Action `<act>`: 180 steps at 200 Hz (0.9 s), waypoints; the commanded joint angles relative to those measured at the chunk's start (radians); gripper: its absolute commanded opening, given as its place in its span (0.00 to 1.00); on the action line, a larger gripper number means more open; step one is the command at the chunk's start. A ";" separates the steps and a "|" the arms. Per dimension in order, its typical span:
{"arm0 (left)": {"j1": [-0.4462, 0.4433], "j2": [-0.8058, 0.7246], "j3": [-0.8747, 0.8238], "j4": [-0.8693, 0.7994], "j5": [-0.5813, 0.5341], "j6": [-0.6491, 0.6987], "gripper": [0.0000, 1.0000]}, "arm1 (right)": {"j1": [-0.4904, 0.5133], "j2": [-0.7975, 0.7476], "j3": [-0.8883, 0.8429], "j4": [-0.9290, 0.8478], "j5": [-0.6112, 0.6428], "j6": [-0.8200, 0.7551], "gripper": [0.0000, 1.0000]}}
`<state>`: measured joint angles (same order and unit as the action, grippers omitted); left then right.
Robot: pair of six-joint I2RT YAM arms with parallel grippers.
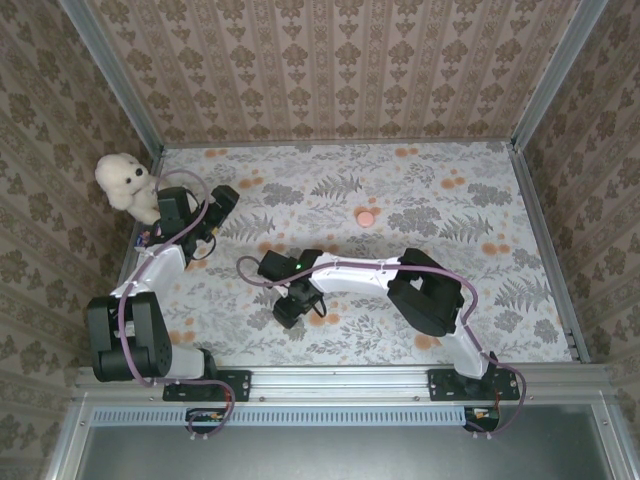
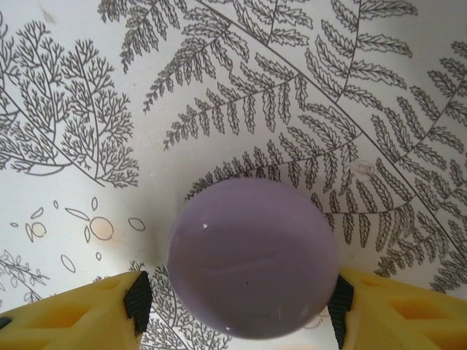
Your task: Insert the wireless bluetooth earbuds into the charging case
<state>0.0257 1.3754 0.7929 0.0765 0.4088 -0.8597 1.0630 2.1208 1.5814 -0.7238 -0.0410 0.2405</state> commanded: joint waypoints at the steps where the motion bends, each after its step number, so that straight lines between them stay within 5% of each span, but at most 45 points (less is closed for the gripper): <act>1: -0.004 0.009 0.038 0.008 0.022 0.034 1.00 | 0.002 0.020 0.049 -0.060 0.069 -0.043 0.68; 108: 0.018 0.008 0.042 0.009 0.053 0.038 1.00 | 0.008 0.087 0.111 -0.097 0.053 -0.096 0.67; 180: 0.049 -0.064 -0.044 0.122 0.038 -0.102 1.00 | 0.026 0.117 0.154 -0.148 0.121 -0.121 0.57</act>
<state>0.0608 1.3575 0.7734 0.1452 0.4419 -0.8925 1.0794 2.2082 1.7061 -0.8169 0.0463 0.1345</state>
